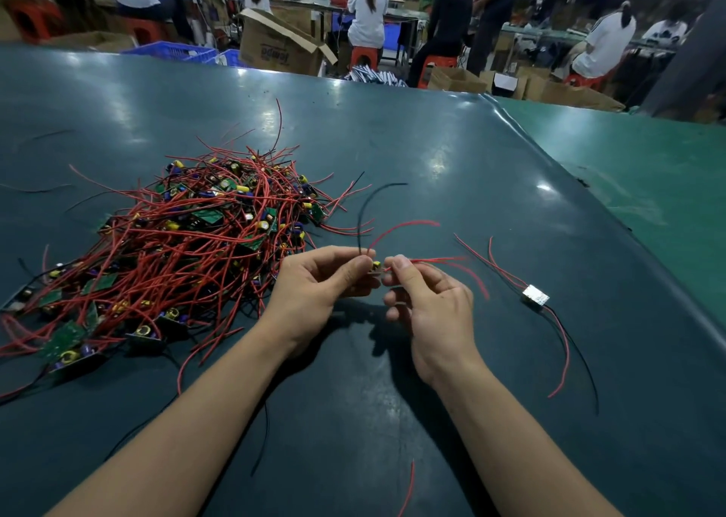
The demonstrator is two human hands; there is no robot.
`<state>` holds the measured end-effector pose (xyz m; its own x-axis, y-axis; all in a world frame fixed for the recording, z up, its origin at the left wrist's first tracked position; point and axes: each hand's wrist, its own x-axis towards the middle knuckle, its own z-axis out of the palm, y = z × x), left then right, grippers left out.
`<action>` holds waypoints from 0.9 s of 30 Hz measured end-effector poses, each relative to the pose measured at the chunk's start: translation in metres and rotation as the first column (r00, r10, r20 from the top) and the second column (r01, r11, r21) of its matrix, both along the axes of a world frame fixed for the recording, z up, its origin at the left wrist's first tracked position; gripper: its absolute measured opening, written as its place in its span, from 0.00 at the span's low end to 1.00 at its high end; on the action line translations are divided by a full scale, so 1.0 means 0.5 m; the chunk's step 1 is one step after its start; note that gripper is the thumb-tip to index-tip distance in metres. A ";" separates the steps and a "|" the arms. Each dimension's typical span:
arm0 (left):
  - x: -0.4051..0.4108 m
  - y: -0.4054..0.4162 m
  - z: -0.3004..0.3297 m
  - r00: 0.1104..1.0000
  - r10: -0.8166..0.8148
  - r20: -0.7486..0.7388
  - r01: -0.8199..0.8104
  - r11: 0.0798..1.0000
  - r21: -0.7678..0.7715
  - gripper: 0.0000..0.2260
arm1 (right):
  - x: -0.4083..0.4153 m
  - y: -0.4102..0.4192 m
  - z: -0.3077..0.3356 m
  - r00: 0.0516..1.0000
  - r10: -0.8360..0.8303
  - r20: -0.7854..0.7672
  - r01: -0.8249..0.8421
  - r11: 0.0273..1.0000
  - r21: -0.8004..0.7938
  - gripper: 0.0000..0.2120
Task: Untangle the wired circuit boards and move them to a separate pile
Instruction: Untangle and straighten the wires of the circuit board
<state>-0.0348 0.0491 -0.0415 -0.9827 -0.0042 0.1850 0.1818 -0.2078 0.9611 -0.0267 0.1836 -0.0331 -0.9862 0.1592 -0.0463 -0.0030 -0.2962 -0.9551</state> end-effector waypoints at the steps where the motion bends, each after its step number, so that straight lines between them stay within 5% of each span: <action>1: -0.002 0.000 -0.001 1.000 0.003 0.010 -0.003 1.000 -0.015 0.10 | 0.000 -0.002 -0.001 0.999 0.007 -0.031 -0.007 1.000 0.006 0.08; 9: -0.007 -0.011 -0.004 1.000 -0.008 -0.013 0.007 0.999 -0.050 0.14 | -0.009 -0.009 -0.007 0.995 0.081 -0.053 -0.079 0.996 0.030 0.08; 14: -0.008 -0.009 -0.006 0.999 0.028 -0.028 -0.029 0.997 -0.064 0.12 | -0.015 -0.007 -0.007 0.999 -0.024 -0.049 0.027 0.999 0.047 0.10; 20: -0.005 -0.008 -0.006 1.000 0.021 -0.021 -0.021 1.000 -0.017 0.12 | -0.029 0.032 0.003 0.967 -0.251 -0.039 0.245 0.963 -0.110 0.13; 25: -0.005 -0.008 -0.003 1.000 -0.003 0.007 0.003 1.000 0.028 0.12 | -0.036 0.035 0.002 0.978 -0.206 0.040 0.209 0.935 -0.287 0.19; 27: -0.005 -0.008 -0.004 1.000 -0.014 0.013 0.014 0.999 0.029 0.12 | -0.038 0.042 0.000 0.974 -0.226 0.019 0.225 0.952 -0.210 0.19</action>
